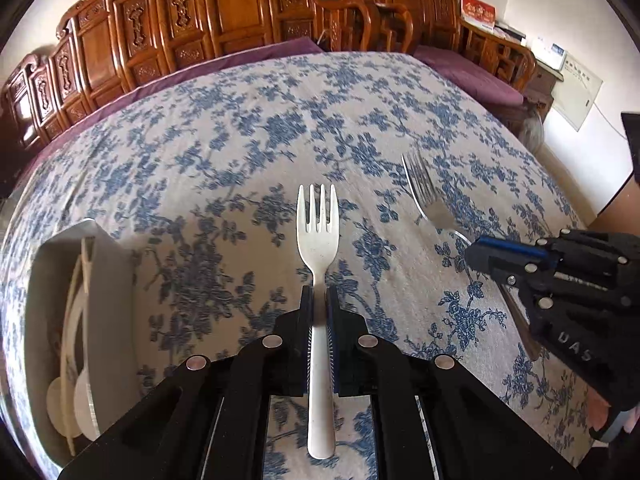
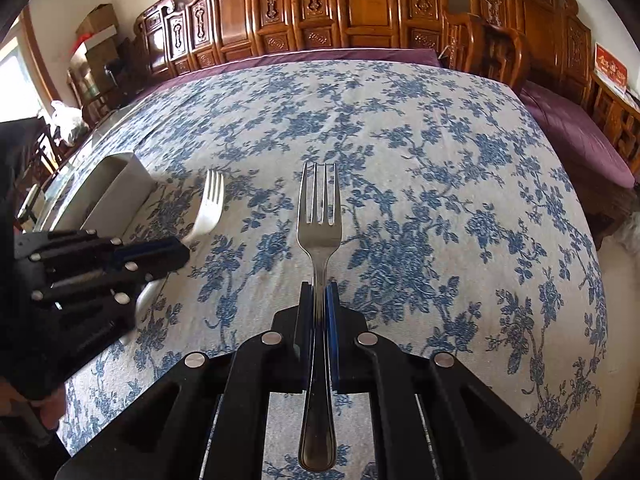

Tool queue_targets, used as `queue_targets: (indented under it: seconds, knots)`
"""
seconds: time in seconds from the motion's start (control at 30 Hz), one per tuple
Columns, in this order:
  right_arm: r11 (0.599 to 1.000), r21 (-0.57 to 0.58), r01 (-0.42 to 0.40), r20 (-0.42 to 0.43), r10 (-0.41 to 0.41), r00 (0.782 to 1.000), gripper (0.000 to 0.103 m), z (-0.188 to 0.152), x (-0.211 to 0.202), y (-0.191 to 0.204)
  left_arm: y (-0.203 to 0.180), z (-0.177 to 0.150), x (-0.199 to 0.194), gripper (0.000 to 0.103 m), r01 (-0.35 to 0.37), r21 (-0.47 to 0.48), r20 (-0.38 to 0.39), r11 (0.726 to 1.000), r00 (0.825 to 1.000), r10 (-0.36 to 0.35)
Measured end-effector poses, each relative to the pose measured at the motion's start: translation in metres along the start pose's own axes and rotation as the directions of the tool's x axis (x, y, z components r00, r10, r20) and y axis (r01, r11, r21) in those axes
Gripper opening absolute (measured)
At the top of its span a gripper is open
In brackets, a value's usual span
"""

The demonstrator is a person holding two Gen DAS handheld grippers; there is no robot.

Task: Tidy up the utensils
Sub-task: 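Carry the plastic fork over the tray with the left tool while the right holds its fork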

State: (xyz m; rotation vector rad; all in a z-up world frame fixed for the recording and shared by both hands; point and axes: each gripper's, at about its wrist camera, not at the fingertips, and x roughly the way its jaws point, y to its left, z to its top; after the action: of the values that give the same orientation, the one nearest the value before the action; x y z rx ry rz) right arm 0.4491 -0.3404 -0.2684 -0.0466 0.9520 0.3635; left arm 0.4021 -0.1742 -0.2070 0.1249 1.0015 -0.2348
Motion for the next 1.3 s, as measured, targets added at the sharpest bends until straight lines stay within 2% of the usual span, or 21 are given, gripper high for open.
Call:
queue_targets:
  seconds: [0.37,0.73,1.03,1.3]
  knots:
    - [0.997,-0.071,-0.018,-0.009,0.017,1.000,0.008,0.003,0.004,0.035,0.037,-0.004,-0.040,0.006,0.002,-0.004,0.065,1.000,0.998,-0.002]
    - [0.992,-0.106,-0.068,0.032,0.072,0.997,0.008,0.008,-0.006,0.068,0.066,-0.012,-0.068,0.006,0.000,0.006,0.103,1.000,0.995,0.000]
    - [0.984,-0.161,-0.083,0.033,0.089,0.995,0.008,0.005,-0.010,0.095,0.103,-0.024,-0.086,0.006,-0.037,-0.012,0.121,0.999,0.992,0.038]
    - [0.979,-0.179,-0.096,0.054,0.107,0.993,0.008,0.008,-0.012,0.119,0.146,-0.032,-0.086,0.006,-0.086,-0.044,0.112,0.995,0.990,0.091]
